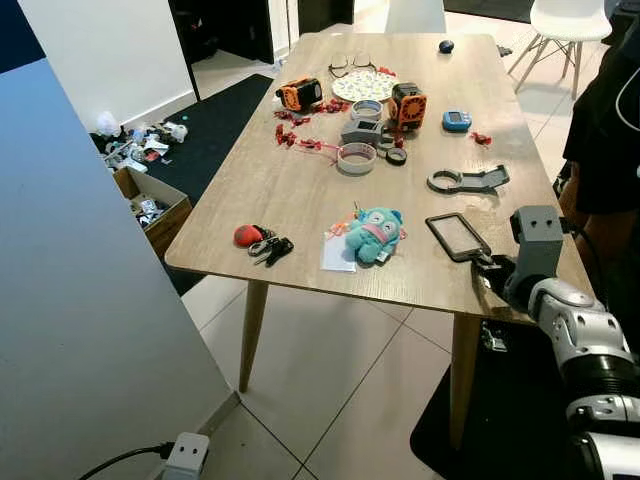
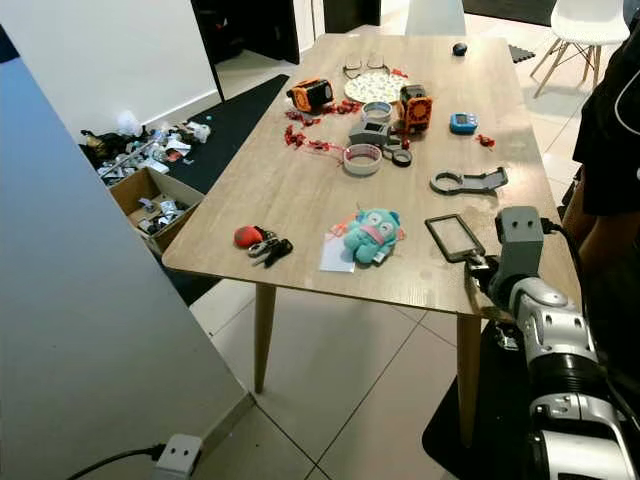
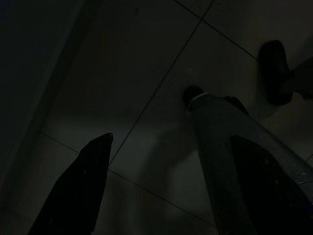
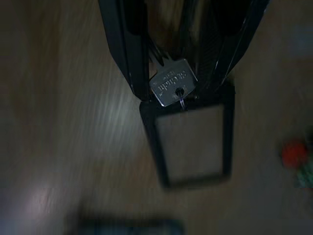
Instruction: Hang keys on a hook
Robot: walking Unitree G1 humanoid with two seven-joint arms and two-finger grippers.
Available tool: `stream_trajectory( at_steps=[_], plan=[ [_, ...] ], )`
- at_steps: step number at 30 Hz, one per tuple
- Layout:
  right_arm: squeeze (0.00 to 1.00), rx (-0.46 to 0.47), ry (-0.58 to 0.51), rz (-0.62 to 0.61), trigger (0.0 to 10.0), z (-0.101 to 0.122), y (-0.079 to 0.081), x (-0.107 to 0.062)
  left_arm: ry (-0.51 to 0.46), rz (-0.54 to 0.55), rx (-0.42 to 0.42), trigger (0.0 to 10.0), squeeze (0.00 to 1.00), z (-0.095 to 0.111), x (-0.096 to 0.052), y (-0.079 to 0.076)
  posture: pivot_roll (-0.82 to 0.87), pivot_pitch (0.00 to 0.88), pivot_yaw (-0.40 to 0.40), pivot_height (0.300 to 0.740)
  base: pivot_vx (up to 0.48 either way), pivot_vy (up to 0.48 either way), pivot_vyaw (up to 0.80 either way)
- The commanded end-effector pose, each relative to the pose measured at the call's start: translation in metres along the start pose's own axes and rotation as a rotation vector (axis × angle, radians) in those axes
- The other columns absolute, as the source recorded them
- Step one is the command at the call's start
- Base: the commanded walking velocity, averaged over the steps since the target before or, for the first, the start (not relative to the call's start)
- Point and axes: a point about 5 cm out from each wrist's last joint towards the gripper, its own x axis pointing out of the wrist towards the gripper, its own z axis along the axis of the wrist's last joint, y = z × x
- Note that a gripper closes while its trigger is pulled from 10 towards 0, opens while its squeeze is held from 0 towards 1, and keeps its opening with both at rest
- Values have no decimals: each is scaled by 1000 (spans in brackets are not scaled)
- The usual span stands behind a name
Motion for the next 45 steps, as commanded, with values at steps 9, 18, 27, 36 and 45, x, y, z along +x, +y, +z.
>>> stream_trajectory(
  at_steps=[9,18,27,36,45],
  plan=[
    [0,58,-301,32,10000,50,3,-7,9,10,1,10000,0,-3,-1,4,-129,57,78,740,0,0,0],
    [0,92,-371,6,10000,56,-1,-10,-99,-6,-89,10000,0,11,-4,12,-124,59,82,740,0,0,0],
    [0,112,-426,100,10000,61,11,-11,-176,7,-149,10000,0,24,-6,21,-114,59,86,740,0,0,0],
    [0,103,-410,28,10000,58,2,-10,-225,-30,-147,10000,0,35,-6,18,-117,58,88,740,0,0,0],
    [0,140,-440,-23,10000,63,-6,-12,-247,-42,-163,10000,0,40,-5,13,-125,56,91,740,0,0,-59]
  ],
)
